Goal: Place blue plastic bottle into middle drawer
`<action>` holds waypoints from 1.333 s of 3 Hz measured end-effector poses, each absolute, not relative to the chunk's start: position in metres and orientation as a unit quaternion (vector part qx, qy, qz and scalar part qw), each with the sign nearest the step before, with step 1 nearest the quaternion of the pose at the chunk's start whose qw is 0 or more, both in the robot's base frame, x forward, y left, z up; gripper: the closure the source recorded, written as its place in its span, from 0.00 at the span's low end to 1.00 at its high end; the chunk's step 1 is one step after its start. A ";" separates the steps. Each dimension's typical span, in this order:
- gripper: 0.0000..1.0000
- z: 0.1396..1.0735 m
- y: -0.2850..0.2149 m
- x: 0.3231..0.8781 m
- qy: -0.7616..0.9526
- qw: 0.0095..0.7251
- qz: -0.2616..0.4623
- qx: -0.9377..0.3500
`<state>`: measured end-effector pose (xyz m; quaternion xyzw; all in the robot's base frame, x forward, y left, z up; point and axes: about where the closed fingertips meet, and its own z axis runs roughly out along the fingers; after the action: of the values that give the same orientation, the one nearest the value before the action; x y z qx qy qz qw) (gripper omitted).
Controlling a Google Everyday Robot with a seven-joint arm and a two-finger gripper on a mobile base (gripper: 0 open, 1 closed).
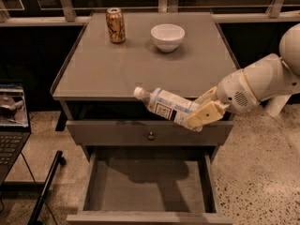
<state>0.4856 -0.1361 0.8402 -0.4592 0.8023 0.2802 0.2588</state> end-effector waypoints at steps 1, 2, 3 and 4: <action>1.00 0.816 -0.128 0.456 0.799 0.268 0.306 -0.443; 1.00 0.785 -0.130 0.428 0.802 0.302 0.324 -0.400; 1.00 0.753 -0.137 0.418 0.816 0.336 0.309 -0.356; 1.00 0.723 -0.148 0.423 0.832 0.347 0.291 -0.321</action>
Offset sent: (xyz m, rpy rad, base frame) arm -0.0864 -0.0084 -0.0957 0.2465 -0.0316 -0.2357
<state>0.4232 -0.1482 0.7226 -0.3213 0.8318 0.2905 0.3470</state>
